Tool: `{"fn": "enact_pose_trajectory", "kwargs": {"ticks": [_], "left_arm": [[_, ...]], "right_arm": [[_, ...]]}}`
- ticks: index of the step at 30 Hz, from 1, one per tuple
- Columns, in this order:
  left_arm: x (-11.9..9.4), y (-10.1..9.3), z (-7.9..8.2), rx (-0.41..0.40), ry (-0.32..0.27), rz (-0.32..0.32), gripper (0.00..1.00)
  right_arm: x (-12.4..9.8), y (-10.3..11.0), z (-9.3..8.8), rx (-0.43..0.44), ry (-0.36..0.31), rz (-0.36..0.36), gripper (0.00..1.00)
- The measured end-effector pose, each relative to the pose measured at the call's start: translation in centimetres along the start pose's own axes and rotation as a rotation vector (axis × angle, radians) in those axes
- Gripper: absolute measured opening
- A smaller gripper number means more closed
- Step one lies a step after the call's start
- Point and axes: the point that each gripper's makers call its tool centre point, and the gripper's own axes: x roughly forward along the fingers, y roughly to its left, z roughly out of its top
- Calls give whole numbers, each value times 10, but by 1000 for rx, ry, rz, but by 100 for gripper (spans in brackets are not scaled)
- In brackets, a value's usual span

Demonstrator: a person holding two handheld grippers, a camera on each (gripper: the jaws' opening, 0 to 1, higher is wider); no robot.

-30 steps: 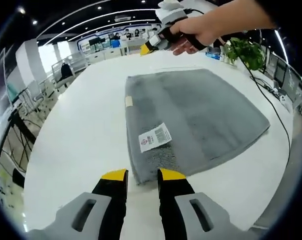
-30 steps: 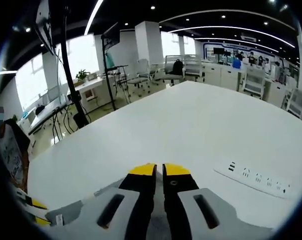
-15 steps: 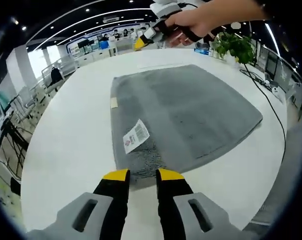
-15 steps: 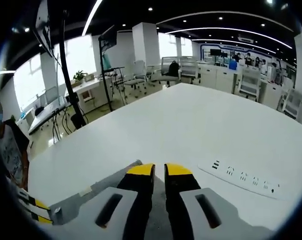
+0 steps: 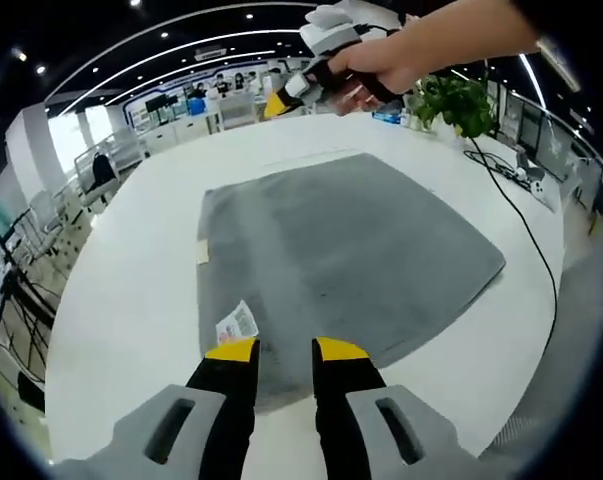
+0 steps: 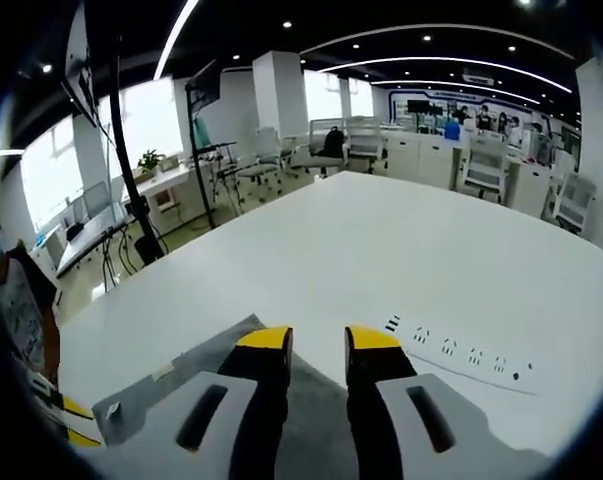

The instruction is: Fold the towel on the table until its edges align and the towel forms a compact rectangular stack.

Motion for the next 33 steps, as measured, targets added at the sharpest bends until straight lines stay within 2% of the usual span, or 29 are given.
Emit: {"fn": "enact_pose_trajectory", "kwargs": {"ticks": [3,9,13,14,19,23,25,33], "left_arm": [[0,-8,11,37,-26,1,22],[-3,-21,29,47,-55,-24,23],[-9,-38,43,76,-76,-37,23],[-8,-36,44,100,-76,-30,23],[-3,-45,49,84,-70,-50,23],[-4,-58,53,71,-75,-71,24],[-4,-66,56,57,-78,-80,25],[1,-83,65,83,-84,-105,26]], "right_arm": [[-4,-4,-3,0,5,-7,23],[-13,-13,-6,4,2,-14,26],[-23,-24,-12,10,7,-24,28],[-22,-26,-13,7,14,-27,27],[-33,-33,-19,15,14,-39,29],[-40,-40,-23,19,22,-40,29],[-45,-44,-29,20,30,-46,29],[-62,-60,-52,3,71,-66,29]]}}
